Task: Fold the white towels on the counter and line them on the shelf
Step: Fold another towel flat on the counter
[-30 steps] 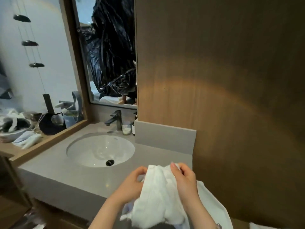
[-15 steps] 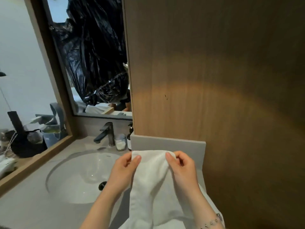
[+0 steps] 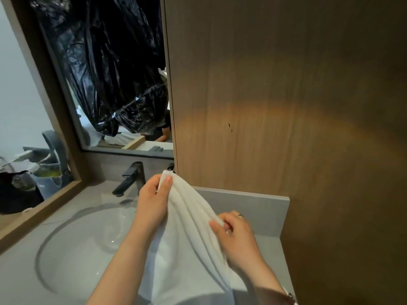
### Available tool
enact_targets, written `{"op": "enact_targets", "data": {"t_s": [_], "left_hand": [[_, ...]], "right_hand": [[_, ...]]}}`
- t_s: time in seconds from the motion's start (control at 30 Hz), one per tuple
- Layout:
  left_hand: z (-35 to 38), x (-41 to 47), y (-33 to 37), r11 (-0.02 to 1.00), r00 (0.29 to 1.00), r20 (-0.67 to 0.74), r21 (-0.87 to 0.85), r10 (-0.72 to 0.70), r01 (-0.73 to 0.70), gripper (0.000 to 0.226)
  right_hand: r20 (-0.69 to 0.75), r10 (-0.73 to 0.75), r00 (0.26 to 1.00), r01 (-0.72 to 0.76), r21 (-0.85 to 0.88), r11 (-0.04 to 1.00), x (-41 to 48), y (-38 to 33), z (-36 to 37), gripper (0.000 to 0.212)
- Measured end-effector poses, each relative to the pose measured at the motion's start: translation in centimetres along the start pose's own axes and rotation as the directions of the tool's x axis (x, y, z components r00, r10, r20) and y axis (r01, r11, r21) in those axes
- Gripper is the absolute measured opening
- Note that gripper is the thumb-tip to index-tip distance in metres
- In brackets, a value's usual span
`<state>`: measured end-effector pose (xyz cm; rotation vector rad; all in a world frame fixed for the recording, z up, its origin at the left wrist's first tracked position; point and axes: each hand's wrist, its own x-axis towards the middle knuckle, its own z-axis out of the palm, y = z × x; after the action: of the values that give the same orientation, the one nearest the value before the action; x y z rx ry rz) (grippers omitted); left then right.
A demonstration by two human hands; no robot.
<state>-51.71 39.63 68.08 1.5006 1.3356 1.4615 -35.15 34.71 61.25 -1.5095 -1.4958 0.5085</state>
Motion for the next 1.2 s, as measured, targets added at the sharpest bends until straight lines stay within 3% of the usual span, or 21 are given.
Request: {"op": "enact_targets", "data": {"t_s": [0.23, 0.37, 0.53, 0.77, 0.9, 1.07, 1.2], "left_hand": [[0.5, 2.7, -0.7, 0.997, 0.997, 0.077, -0.065, -0.032, 0.037, 0.024], [0.6, 5.1, -0.8, 0.994, 0.997, 0.058, -0.096, -0.052, 0.057, 0.022], [0.4, 7.2, -1.6, 0.989, 0.994, 0.054, -0.11, -0.092, 0.097, 0.022], [-0.3, 8.5, -3.5, 0.961, 0.97, -0.028, -0.15, -0.241, 0.234, 0.02], [-0.8, 8.4, -4.0, 0.959, 0.961, -0.054, -0.109, -0.27, 0.263, 0.025], [-1.5, 7.3, -2.8, 0.996, 0.991, 0.104, -0.023, -0.079, 0.081, 0.034], [-0.5, 5.1, -1.4, 0.995, 0.954, 0.288, 0.018, 0.085, -0.095, 0.02]], "right_hand": [[-0.115, 0.063, 0.991, -0.08, -0.15, 0.985, 0.4, 0.2, -0.5, 0.036], [-0.1, 0.115, 0.988, -0.134, -0.203, 0.97, 0.9, 0.3, -1.3, 0.034], [-0.024, 0.129, 0.991, -0.131, -0.174, 0.976, 0.3, 1.2, -1.1, 0.046], [0.039, 0.215, 0.976, -0.217, 0.071, 0.974, -0.6, 2.1, -1.5, 0.049], [-0.022, 0.293, 0.956, -0.271, 0.315, 0.909, -0.2, 1.6, -1.1, 0.035], [-0.184, 0.174, 0.967, -0.122, 0.261, 0.958, 1.6, -1.2, -1.9, 0.043], [-0.185, 0.069, 0.98, -0.028, 0.213, 0.977, 3.2, -3.6, -1.1, 0.048]]}}
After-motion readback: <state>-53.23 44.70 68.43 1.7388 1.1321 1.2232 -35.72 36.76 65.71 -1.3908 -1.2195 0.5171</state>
